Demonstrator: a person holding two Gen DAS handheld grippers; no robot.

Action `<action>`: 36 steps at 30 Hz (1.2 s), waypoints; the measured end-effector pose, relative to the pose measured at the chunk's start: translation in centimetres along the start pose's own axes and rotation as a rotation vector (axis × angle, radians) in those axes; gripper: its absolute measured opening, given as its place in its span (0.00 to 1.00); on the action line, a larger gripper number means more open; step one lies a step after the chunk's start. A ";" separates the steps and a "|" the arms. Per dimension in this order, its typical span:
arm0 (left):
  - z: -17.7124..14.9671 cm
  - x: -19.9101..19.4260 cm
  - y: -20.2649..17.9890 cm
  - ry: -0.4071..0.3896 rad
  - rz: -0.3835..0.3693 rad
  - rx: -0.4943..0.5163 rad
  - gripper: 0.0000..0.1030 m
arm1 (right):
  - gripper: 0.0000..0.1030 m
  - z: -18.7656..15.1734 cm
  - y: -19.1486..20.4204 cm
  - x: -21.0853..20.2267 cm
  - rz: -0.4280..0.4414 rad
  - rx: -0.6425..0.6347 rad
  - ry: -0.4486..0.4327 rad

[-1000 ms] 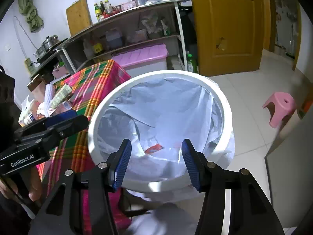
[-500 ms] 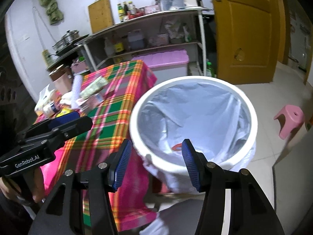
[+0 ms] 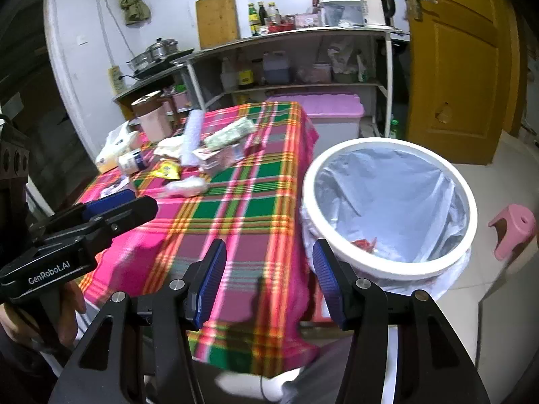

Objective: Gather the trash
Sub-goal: 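Withdraw both tools from the bin back toward the table, then grasp the plastic bag with the right tool while the left tool grasps the purple carton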

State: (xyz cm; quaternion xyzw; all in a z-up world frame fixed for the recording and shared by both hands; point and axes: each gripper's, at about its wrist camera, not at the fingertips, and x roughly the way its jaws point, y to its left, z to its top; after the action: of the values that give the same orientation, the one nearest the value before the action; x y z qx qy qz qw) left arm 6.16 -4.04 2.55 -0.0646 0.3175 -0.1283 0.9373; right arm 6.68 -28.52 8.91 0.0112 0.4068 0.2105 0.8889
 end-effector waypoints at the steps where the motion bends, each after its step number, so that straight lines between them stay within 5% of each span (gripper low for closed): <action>1: -0.2 -0.5 0.1 -0.006 0.009 -0.002 0.57 | 0.53 -0.2 0.5 -0.2 0.005 -0.007 0.002; 17: -3.4 -6.5 2.7 -0.051 0.154 -0.054 0.57 | 0.53 -1.8 4.5 -1.2 0.121 -0.077 -0.008; 36: -2.3 -3.7 11.9 -0.025 0.253 -0.153 0.57 | 0.53 1.9 7.7 6.3 0.187 -0.207 0.087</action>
State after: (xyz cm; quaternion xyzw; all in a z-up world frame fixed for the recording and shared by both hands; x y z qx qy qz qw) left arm 4.33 8.31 0.48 -0.0968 0.3202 0.0164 0.9423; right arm 8.87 -18.82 7.14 -0.0519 0.4181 0.3334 0.8434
